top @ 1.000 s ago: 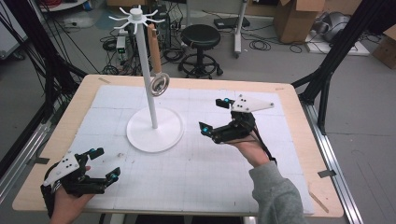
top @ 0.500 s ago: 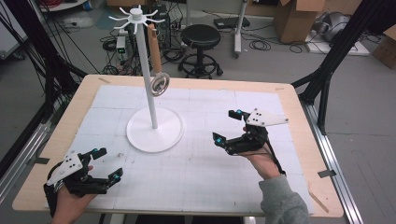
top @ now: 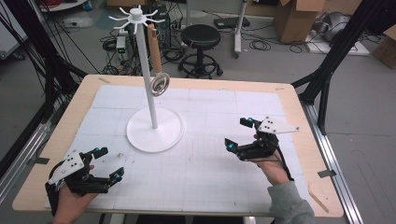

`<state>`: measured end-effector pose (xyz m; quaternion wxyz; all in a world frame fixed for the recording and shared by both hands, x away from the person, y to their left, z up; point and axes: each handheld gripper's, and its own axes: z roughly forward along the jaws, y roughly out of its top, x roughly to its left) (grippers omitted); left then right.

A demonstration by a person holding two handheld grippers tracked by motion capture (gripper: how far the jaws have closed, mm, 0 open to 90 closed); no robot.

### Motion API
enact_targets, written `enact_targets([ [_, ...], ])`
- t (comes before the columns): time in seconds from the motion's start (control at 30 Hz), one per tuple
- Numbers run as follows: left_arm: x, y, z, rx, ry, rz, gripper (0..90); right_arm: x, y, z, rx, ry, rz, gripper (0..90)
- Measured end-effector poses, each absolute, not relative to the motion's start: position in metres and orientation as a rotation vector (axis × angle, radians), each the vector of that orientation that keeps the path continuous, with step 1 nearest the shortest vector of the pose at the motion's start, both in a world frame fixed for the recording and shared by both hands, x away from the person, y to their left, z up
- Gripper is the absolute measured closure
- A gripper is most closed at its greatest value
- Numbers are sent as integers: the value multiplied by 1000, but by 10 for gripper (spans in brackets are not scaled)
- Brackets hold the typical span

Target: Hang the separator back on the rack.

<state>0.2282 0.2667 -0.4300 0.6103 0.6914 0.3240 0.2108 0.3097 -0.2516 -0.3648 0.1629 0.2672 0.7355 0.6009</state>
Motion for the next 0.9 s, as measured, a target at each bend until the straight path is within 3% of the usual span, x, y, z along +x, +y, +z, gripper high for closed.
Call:
enact_targets([
  [0.9,231,269,-431,1586,754,499,18,292,-309,-398,875,1991,1725,5],
])
